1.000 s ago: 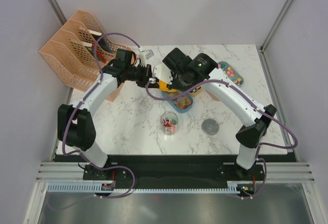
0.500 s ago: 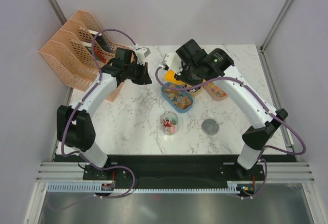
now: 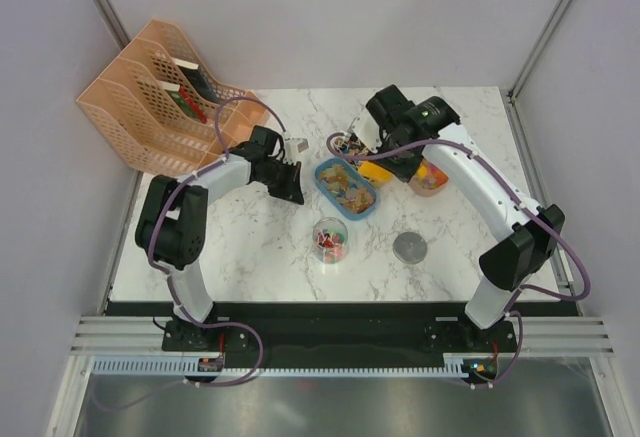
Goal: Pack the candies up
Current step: Move the storage box to the center of the board.
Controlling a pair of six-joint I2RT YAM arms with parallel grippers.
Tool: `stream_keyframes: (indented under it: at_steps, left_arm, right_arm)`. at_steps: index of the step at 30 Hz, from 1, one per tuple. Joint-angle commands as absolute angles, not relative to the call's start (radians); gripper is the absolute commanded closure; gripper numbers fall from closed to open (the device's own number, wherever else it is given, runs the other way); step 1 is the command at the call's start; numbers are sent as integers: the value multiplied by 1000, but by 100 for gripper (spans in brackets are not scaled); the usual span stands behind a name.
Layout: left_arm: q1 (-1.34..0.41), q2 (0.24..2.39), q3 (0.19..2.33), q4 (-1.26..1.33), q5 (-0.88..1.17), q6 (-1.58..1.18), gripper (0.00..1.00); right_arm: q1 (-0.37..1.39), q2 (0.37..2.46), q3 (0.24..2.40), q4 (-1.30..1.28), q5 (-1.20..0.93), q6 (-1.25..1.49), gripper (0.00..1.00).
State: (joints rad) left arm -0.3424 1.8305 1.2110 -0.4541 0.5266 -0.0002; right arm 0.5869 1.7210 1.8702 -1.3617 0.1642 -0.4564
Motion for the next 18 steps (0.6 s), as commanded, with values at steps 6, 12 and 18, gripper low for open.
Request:
stream_keyframes:
  at_steps: [6, 12, 18]
  left_arm:
    - [-380, 1956, 1318, -371, 632, -49, 98]
    - [-446, 2055, 1402, -353, 649, -87, 98]
    - [-512, 2109, 1451, -353, 669, -109, 98]
  right_arm:
    - [595, 1713, 1778, -1460, 124, -443, 100]
    - [595, 1686, 1694, -1460, 123, -443, 100]
    - [586, 1690, 1661, -1460, 121, -448, 100]
